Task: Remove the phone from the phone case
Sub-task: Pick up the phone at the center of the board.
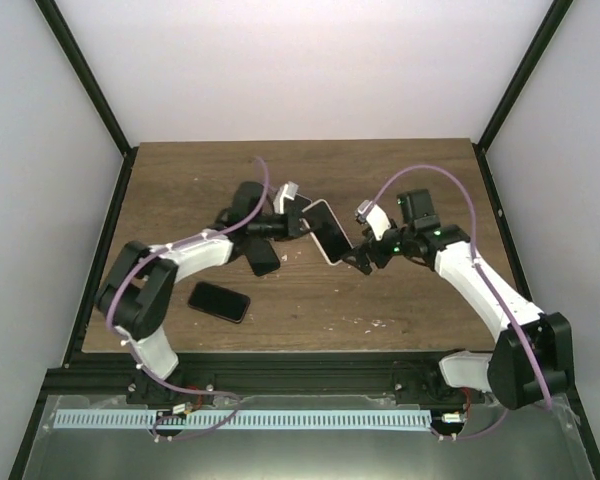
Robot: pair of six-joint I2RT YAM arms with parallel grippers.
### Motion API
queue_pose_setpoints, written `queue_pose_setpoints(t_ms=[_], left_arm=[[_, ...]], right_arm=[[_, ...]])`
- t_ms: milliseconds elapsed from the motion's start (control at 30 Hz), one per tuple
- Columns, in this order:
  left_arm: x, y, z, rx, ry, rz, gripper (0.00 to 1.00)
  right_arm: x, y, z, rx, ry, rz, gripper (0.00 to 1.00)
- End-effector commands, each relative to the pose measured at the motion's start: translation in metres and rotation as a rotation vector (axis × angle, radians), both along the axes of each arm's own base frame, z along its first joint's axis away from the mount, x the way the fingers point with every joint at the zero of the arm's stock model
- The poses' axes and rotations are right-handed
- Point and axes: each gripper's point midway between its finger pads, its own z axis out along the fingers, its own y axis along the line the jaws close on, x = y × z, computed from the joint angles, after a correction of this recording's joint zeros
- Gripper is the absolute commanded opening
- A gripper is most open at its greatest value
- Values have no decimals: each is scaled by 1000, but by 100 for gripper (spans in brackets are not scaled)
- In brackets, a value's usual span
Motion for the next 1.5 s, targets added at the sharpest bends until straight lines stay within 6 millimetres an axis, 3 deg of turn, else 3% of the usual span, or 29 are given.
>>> queue_pose_setpoints(t_ms=[0, 100, 300, 467, 733, 833, 967, 1067, 1200, 1300, 1467], left_arm=[[-47, 16, 86, -135, -335, -277, 0], [-75, 23, 102, -165, -401, -397, 0], [-100, 27, 122, -216, -454, -511, 0], [-105, 29, 132, -226, -495, -530, 0], [-103, 28, 139, -227, -524, -520, 0], [-99, 28, 139, -215, -532, -484, 10], [-87, 28, 137, -189, -536, -399, 45], [-87, 29, 140, -221, -551, -367, 50], [-92, 27, 138, -270, -531, -366, 50], [-96, 20, 136, -282, -526, -381, 43], [-99, 13, 138, -311, -512, -410, 13]], right_arm=[[-22, 12, 49, 155, -30, 163, 98], [-43, 21, 58, 217, -32, 272, 89], [-72, 38, 78, 395, 45, 409, 64], [-85, 50, 91, 482, 90, 465, 30], [-87, 54, 96, 519, 127, 466, 4], [-86, 55, 102, 524, 116, 464, 1], [-84, 55, 112, 536, 86, 452, 1], [-81, 55, 121, 547, 50, 438, 1], [-76, 55, 127, 557, 52, 416, 1], [-74, 57, 127, 569, 74, 411, 1], [-72, 57, 123, 563, 87, 394, 1]])
